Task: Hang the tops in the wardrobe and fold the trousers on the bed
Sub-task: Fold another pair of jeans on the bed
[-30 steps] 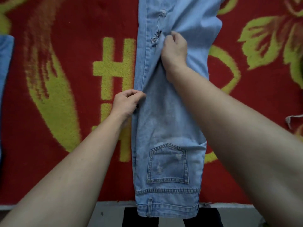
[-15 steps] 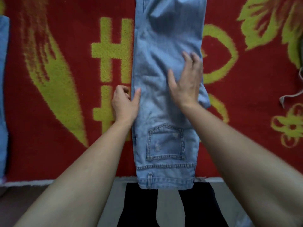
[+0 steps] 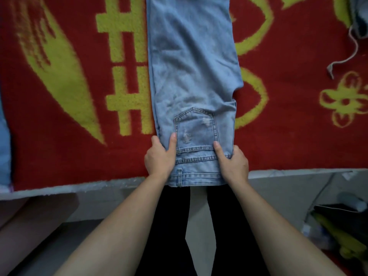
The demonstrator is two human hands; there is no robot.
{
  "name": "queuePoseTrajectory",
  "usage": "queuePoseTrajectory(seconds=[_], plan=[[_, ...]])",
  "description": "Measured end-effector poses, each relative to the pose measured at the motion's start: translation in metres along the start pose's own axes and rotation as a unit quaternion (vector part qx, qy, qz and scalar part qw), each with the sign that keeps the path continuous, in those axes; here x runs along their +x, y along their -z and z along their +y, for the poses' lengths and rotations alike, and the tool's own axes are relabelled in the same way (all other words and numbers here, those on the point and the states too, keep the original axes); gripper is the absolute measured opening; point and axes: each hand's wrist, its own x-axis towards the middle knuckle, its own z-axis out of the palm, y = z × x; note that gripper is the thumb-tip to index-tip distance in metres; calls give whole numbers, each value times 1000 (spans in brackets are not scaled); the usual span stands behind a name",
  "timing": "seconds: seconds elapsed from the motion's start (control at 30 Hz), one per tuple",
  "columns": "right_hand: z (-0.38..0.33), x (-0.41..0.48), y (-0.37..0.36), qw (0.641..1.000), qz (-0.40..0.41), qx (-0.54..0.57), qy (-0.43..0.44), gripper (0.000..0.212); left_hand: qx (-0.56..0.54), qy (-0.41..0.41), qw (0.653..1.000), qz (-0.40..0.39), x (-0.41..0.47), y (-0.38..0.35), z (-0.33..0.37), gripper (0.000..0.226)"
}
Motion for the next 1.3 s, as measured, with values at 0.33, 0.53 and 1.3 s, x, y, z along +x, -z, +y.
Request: queuePoseTrajectory(seconds=[0.33, 0.53, 1.3], plan=[[39, -12, 20, 993, -103, 59, 14, 65, -88, 28, 994, -58, -64, -25, -44, 34], [67, -50, 65, 971, -196, 128, -43, 58, -211, 141, 963, -90, -133, -22, -44, 31], [-82, 88, 73, 996, -84, 3, 24, 82, -220, 148, 960, -91, 41, 33, 65, 85]])
